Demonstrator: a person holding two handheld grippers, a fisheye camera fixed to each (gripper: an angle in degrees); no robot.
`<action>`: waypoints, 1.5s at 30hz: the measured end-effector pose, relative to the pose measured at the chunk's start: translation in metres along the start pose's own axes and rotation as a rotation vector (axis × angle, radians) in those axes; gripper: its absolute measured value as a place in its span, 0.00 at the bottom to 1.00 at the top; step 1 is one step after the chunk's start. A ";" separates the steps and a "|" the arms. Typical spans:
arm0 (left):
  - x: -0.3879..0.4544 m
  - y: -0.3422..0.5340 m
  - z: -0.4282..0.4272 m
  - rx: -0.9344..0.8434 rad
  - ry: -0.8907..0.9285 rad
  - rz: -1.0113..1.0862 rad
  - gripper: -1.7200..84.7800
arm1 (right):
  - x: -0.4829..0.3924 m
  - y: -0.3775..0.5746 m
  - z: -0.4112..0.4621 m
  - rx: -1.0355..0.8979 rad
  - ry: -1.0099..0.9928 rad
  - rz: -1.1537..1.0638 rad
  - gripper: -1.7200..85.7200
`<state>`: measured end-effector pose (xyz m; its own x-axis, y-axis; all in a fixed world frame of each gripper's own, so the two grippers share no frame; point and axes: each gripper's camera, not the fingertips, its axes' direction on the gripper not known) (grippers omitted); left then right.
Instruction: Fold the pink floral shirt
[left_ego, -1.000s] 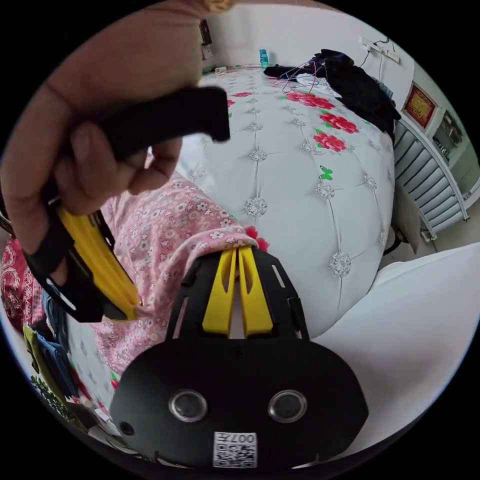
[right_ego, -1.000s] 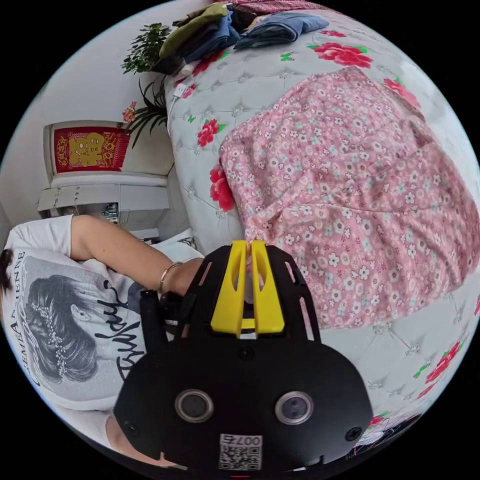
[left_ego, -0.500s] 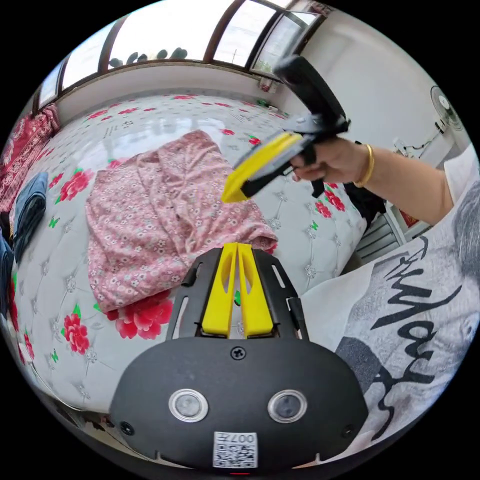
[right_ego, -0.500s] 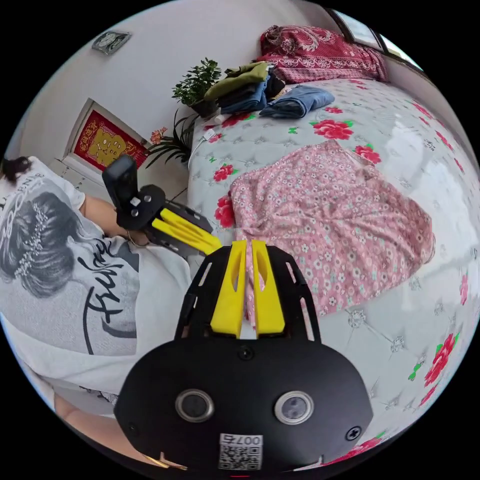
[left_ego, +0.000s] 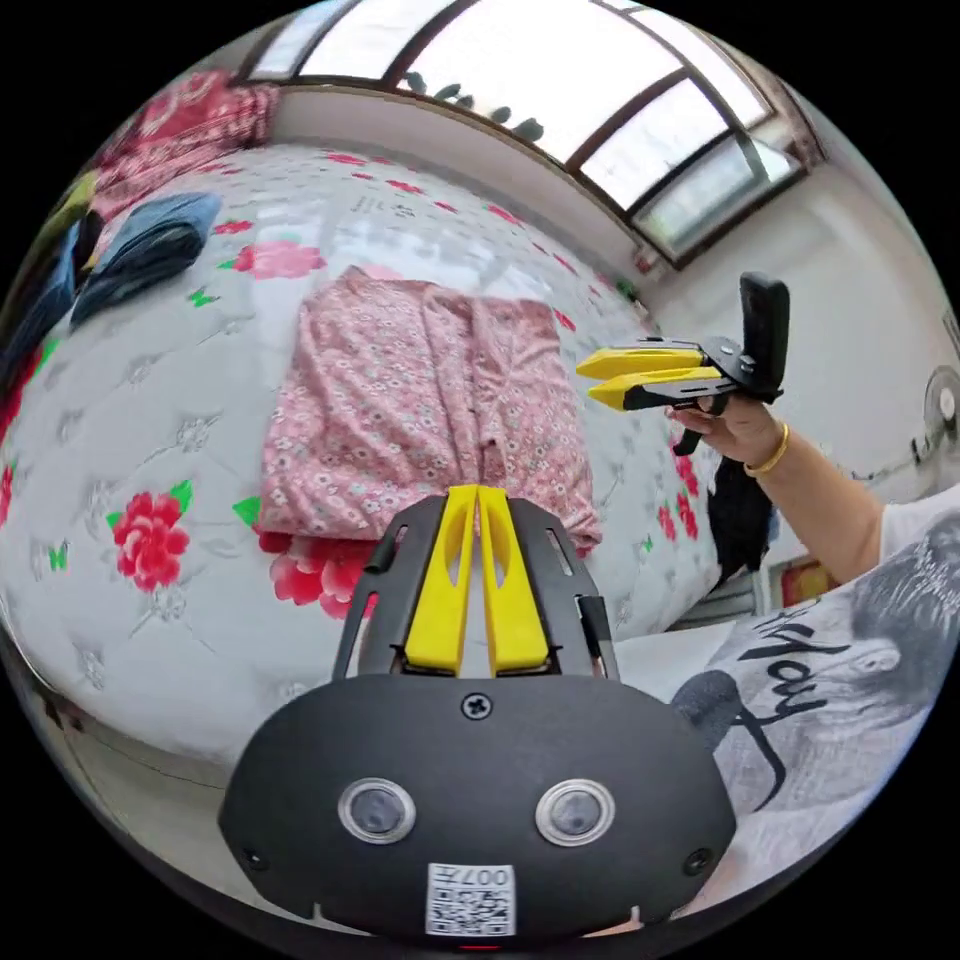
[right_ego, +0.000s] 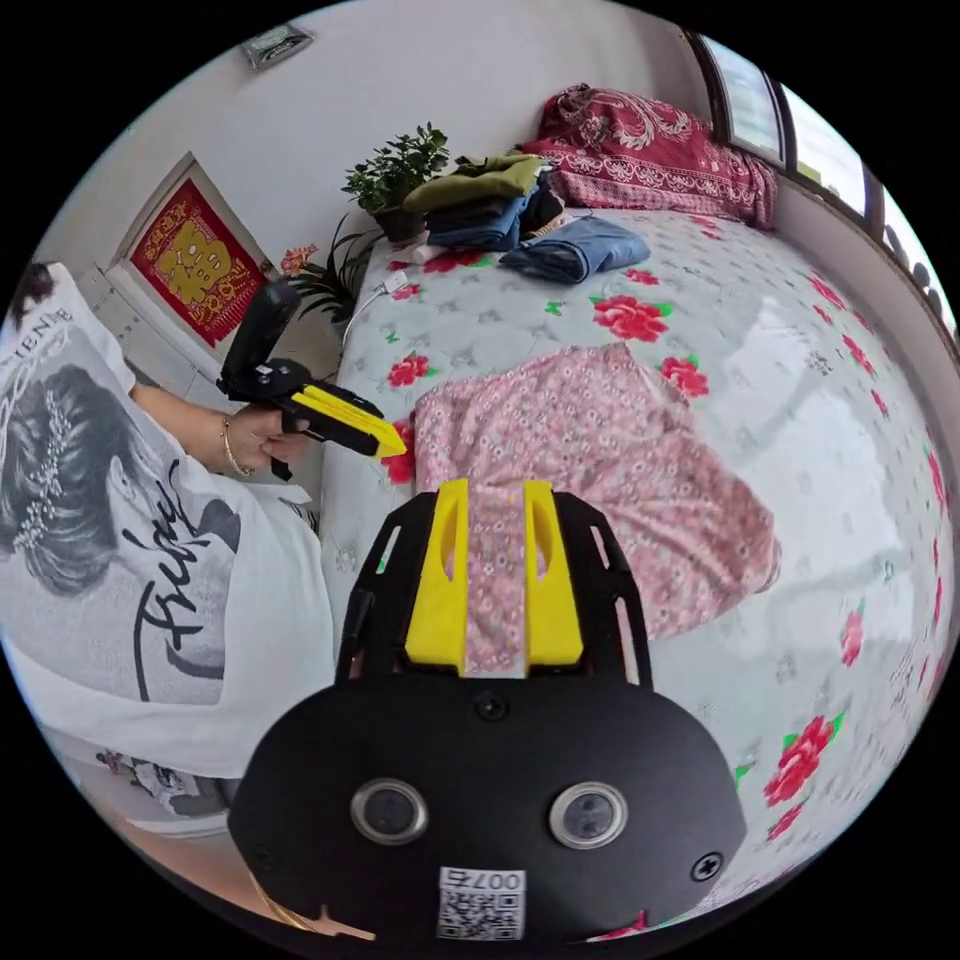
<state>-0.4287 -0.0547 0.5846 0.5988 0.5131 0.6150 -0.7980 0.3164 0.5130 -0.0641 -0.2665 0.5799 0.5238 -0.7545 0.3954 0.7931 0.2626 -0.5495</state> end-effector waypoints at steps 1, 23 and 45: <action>-0.025 0.000 -0.013 0.030 0.044 -0.080 0.05 | 0.018 -0.025 -0.006 0.001 -0.008 -0.029 0.12; -0.116 -0.037 -0.021 -0.078 -0.051 -0.373 0.11 | 0.202 -0.242 0.160 -0.440 -0.435 -0.258 0.13; 0.143 -0.029 -0.001 -0.224 -0.033 0.537 0.01 | 0.153 -0.109 -0.027 -0.365 -0.293 -0.483 0.03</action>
<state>-0.3201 0.0101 0.6574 0.1050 0.6240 0.7744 -0.9832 0.1818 -0.0132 -0.0792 -0.4267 0.6800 0.2400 -0.5280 0.8146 0.8306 -0.3226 -0.4539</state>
